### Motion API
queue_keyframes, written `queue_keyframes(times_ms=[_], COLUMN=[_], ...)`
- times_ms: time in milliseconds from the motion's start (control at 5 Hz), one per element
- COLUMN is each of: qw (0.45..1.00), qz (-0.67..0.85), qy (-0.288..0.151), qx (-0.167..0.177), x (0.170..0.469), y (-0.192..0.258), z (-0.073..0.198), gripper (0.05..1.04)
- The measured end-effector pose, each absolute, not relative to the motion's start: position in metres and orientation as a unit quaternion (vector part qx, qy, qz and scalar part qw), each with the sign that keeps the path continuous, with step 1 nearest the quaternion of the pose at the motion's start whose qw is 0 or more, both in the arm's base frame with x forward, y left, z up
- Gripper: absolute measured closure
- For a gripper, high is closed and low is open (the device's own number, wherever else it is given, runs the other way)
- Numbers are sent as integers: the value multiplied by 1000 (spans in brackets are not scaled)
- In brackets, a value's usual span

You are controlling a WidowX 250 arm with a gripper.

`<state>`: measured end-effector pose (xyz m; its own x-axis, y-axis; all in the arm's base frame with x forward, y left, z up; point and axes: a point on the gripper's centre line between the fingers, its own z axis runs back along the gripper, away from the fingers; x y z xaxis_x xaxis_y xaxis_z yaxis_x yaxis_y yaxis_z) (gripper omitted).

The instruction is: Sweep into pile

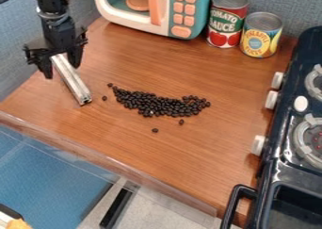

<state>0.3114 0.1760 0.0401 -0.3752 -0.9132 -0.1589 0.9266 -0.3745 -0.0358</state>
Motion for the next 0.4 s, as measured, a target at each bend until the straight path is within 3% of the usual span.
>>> queue_keyframes(times_ms=[400], qw=[594], qz=[-803], qy=[23], qx=[41], x=[321], y=[167], z=[62], gripper=[82])
